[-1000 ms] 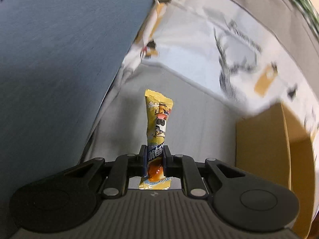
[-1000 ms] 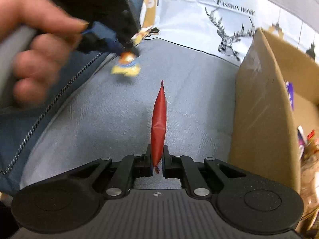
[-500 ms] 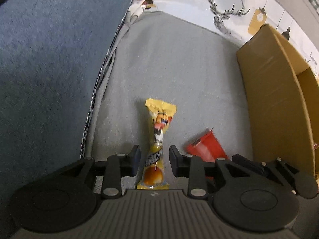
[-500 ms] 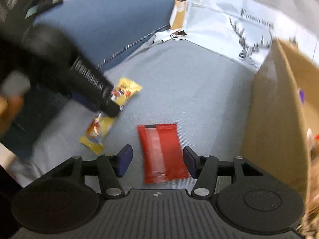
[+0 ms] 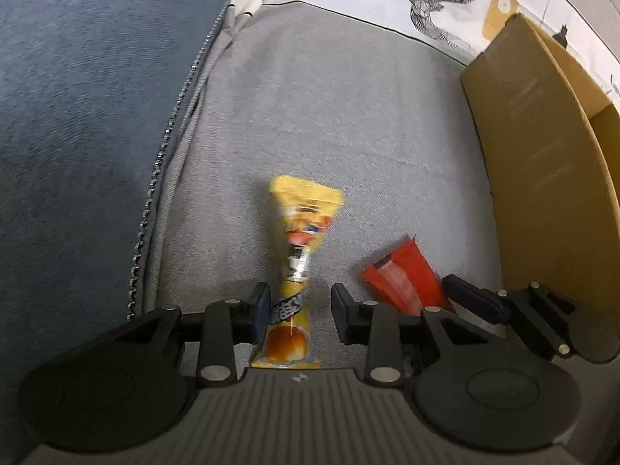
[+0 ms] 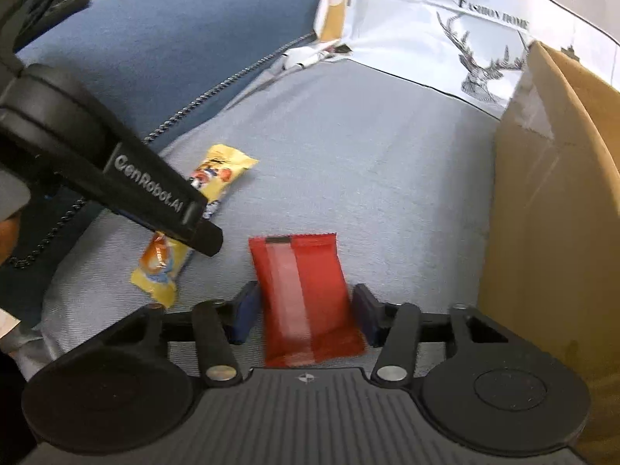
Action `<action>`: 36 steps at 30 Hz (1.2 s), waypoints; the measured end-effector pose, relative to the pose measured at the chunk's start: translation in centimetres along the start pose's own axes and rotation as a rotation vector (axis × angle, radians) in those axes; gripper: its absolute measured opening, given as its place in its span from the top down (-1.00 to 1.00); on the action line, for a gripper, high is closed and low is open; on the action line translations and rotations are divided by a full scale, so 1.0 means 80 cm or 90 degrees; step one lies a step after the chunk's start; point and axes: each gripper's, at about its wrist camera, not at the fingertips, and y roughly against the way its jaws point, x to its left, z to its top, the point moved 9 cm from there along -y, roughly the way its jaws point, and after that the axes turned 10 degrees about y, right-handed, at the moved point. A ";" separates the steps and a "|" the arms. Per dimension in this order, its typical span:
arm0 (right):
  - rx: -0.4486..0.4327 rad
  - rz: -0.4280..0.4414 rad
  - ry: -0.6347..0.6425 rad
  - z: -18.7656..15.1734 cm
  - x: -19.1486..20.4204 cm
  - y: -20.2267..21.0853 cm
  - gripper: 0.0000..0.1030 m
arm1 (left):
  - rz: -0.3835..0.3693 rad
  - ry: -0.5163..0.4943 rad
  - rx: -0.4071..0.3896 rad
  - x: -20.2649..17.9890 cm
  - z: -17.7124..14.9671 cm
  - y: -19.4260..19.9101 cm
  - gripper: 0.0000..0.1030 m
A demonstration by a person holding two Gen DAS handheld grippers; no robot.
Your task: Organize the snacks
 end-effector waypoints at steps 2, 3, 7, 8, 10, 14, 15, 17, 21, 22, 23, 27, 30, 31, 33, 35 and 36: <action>-0.001 0.004 -0.011 0.002 -0.005 -0.002 0.07 | 0.001 -0.004 0.001 -0.002 -0.001 -0.002 0.27; -0.003 0.002 -0.015 0.003 -0.007 -0.001 0.12 | -0.001 -0.005 0.000 -0.004 0.000 -0.002 0.27; -0.017 -0.003 -0.026 0.009 -0.009 0.007 0.51 | 0.002 -0.013 0.000 -0.008 -0.001 -0.004 0.27; -0.017 -0.004 -0.027 0.010 -0.009 0.008 0.53 | 0.002 -0.016 0.000 -0.009 -0.002 -0.005 0.27; -0.004 -0.004 -0.030 0.008 -0.010 0.004 0.52 | 0.004 -0.020 0.000 -0.009 -0.002 -0.005 0.27; 0.005 -0.016 -0.023 0.007 -0.011 -0.003 0.06 | 0.006 -0.024 -0.002 -0.009 -0.004 -0.004 0.27; 0.006 -0.016 -0.027 0.006 -0.011 -0.004 -0.14 | 0.007 -0.025 -0.002 -0.010 -0.004 -0.003 0.27; 0.009 -0.014 -0.034 0.003 -0.012 -0.009 -0.18 | 0.008 -0.027 -0.003 -0.011 -0.005 -0.003 0.27; 0.006 -0.015 -0.034 0.002 -0.012 -0.018 -0.23 | 0.018 -0.038 -0.008 -0.012 -0.005 -0.002 0.60; 0.005 -0.014 -0.033 0.003 -0.012 -0.019 -0.15 | 0.021 -0.037 -0.009 -0.011 -0.005 -0.002 0.70; 0.002 -0.013 -0.031 0.005 -0.011 -0.019 -0.04 | 0.019 -0.034 -0.010 -0.010 -0.005 -0.002 0.73; -0.008 -0.011 -0.043 0.007 -0.011 -0.015 0.16 | 0.002 -0.023 -0.025 -0.010 0.001 0.005 0.76; -0.023 -0.012 -0.049 0.012 -0.011 -0.008 0.17 | -0.012 -0.016 -0.037 -0.012 0.004 0.010 0.76; -0.028 -0.014 -0.048 0.014 -0.011 -0.005 0.17 | -0.014 -0.016 -0.037 -0.013 0.004 0.011 0.76; -0.036 -0.016 -0.053 0.018 -0.013 0.000 0.17 | -0.011 -0.018 -0.038 -0.013 0.004 0.010 0.76; -0.040 -0.012 -0.059 0.020 -0.014 0.002 0.17 | -0.012 -0.016 -0.042 -0.013 0.006 0.012 0.76; -0.041 -0.012 -0.060 0.021 -0.014 0.003 0.17 | -0.014 -0.014 -0.046 -0.013 0.007 0.014 0.76</action>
